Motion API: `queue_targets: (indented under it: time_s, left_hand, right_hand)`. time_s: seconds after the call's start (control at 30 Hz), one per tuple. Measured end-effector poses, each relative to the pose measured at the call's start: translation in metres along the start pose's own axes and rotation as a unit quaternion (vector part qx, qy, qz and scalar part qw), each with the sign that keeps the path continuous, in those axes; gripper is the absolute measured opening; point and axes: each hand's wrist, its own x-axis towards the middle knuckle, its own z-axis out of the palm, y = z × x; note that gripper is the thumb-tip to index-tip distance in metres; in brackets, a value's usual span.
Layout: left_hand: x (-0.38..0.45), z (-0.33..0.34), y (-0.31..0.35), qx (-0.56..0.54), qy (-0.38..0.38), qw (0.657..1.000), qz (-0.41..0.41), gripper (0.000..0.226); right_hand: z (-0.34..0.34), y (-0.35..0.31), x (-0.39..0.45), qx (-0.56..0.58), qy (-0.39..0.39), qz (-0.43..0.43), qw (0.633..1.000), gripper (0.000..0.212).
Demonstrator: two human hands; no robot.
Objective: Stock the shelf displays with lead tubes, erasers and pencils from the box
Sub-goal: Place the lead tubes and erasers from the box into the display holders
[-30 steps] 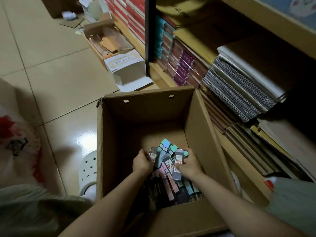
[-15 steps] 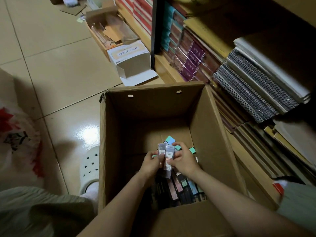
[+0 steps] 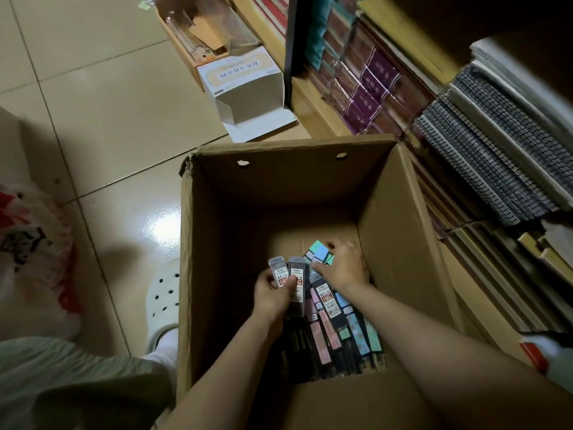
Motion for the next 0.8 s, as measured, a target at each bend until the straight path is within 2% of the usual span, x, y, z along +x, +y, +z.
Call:
queue_targets:
  time_s: [0.13,0.23,0.33,0.5,0.6,0.7,0.8]
  left_hand:
    - [-0.002,-0.001,0.005,-0.006,0.011,1.0,0.023,0.037]
    - [-0.005,0.001,0.011,0.013,0.015,0.999,0.042,0.034]
    - [-0.012,0.002,0.019,0.051,0.007,0.996,0.069,0.036]
    - [-0.029,0.007,0.059,0.139,-0.044,0.977,0.158,0.038]
    - [-0.053,0.015,0.109,0.21,-0.106,0.947,0.217,0.039]
    - [-0.093,0.025,0.174,0.268,-0.171,0.911,0.262,0.042]
    - [-0.148,0.034,0.229,0.287,-0.22,0.88,0.309,0.037]
  right_hand:
    - [0.005,-0.002,0.004,0.01,0.013,0.029,0.999,0.049]
    - [-0.004,0.005,0.007,0.105,0.021,0.069,0.992,0.041]
    - [-0.021,0.009,0.001,0.182,0.052,0.059,0.98,0.031]
    - [-0.071,-0.008,-0.025,0.196,0.114,-0.047,0.973,0.024]
    - [-0.122,-0.031,-0.047,0.17,0.144,-0.116,0.968,0.031]
    - [-0.183,-0.05,-0.075,0.147,0.176,-0.195,0.954,0.029]
    - [-0.242,-0.065,-0.106,0.148,0.21,-0.245,0.935,0.027]
